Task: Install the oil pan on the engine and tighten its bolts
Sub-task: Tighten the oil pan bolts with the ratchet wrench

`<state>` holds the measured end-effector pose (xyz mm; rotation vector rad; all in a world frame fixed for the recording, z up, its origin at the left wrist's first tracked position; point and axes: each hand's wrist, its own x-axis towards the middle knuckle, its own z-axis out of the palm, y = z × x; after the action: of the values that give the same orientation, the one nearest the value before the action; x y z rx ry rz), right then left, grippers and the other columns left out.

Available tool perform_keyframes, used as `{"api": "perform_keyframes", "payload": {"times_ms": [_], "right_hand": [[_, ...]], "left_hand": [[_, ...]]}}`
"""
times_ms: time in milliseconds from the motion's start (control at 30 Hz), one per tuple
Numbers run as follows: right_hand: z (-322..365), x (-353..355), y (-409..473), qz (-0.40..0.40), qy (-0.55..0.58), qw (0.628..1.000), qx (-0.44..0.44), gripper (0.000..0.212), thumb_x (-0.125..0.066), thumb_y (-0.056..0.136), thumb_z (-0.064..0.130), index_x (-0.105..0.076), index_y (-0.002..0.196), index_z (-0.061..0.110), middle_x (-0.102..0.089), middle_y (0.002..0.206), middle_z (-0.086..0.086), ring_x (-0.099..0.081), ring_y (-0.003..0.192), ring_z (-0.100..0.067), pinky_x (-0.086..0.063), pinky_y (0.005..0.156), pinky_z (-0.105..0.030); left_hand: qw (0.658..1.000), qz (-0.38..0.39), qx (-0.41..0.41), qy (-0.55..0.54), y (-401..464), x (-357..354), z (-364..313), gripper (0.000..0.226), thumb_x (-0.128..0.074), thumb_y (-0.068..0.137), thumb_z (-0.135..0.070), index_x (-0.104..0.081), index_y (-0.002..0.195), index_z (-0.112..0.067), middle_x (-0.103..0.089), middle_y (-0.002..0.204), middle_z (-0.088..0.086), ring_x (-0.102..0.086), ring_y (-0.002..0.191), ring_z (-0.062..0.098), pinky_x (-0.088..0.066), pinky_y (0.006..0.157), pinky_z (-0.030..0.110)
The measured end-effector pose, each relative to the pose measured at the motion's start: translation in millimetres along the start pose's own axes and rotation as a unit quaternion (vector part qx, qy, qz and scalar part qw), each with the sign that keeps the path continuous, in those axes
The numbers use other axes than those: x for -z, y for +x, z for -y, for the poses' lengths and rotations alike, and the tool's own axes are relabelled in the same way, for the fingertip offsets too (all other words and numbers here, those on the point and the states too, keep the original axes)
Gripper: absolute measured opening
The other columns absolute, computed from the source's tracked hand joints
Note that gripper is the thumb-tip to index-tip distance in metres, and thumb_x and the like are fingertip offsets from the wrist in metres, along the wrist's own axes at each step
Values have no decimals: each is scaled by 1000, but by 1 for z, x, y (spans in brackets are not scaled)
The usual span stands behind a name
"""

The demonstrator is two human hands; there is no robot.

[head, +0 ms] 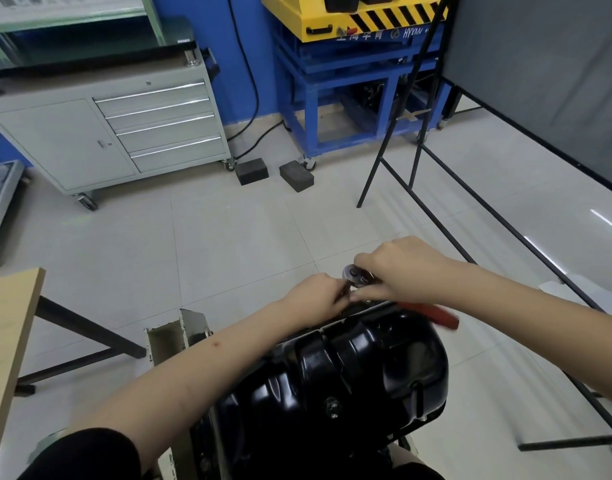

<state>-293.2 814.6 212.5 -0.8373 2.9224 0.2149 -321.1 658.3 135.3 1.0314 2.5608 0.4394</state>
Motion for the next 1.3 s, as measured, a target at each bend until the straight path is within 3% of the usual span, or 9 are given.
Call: {"api": "perform_keyframes", "payload": {"times_ms": [167, 333, 467, 567, 733, 833, 1000, 1167, 1300], "right_hand": [[-6, 6, 1, -14, -14, 995, 94, 26, -42, 95, 36, -55, 115, 26, -61, 108, 7, -51, 105, -16, -41, 81, -30], [-2, 6, 2, 4, -38, 999, 24, 45, -42, 87, 59, -54, 103, 18, -65, 98, -2, -60, 90, -26, -31, 62, -28], [-4, 8, 2, -7, -11, 999, 47, 28, -46, 91, 45, -55, 104, 22, -63, 102, 4, -56, 97, -20, -30, 60, -25], [-3, 9, 4, -38, -34, 990, 134, 23, -43, 92, 27, -58, 110, 25, -61, 107, 8, -49, 105, -15, -32, 82, -22], [2, 11, 7, -9, -37, 999, 32, 38, -46, 87, 56, -56, 95, 20, -64, 90, -3, -59, 86, -27, -29, 64, -27], [0, 11, 5, -3, -31, 999, 21, 29, -46, 89, 48, -56, 98, 22, -64, 95, 0, -58, 88, -24, -27, 58, -26], [-6, 10, 2, -32, -62, 990, 125, 23, -43, 90, 26, -57, 108, 27, -61, 109, 11, -49, 107, -12, -26, 88, -20], [1, 11, 4, 0, -58, 998, 16, 45, -43, 86, 59, -57, 96, 18, -66, 92, -5, -60, 87, -27, -28, 66, -28], [-2, 12, 5, -7, -56, 997, 60, 24, -45, 92, 39, -56, 105, 22, -62, 102, 3, -53, 101, -19, -31, 77, -27]], "left_hand": [[998, 51, -23, 5, 4, 5, -7, 35, -35, 99, -26, -56, 93, 1, -62, 89, 24, -56, 79, 33, -27, 60, 28], [999, 32, -6, -1, 2, 11, -3, 38, -39, 97, -32, -58, 92, 0, -63, 88, 22, -57, 82, 33, -37, 67, 33], [999, 29, -15, 21, 3, 10, -6, 35, -37, 97, -24, -58, 93, 3, -63, 94, 25, -57, 86, 36, -37, 68, 33], [998, 59, -24, 14, 2, 13, -8, 33, -35, 98, -24, -56, 94, 2, -62, 93, 24, -56, 85, 36, -39, 71, 34], [999, 39, -4, -18, -1, 19, -3, 36, -42, 95, -30, -55, 83, 1, -62, 81, 23, -54, 74, 31, -36, 64, 33], [1000, 22, -2, 15, 1, 17, -7, 36, -39, 97, -26, -59, 89, 2, -64, 88, 24, -56, 80, 34, -31, 63, 32], [997, 69, -29, 1, 4, 19, -13, 34, -37, 98, -25, -55, 86, 2, -61, 85, 24, -44, 68, 26, -26, 60, 28], [999, 50, -7, -10, 2, 23, -6, 37, -42, 95, -32, -56, 83, 0, -60, 76, 19, -50, 70, 29, -37, 64, 34], [999, 51, -14, -5, 4, 21, -10, 33, -40, 97, -23, -57, 89, 4, -62, 88, 25, -55, 80, 35, -30, 62, 29]]}}
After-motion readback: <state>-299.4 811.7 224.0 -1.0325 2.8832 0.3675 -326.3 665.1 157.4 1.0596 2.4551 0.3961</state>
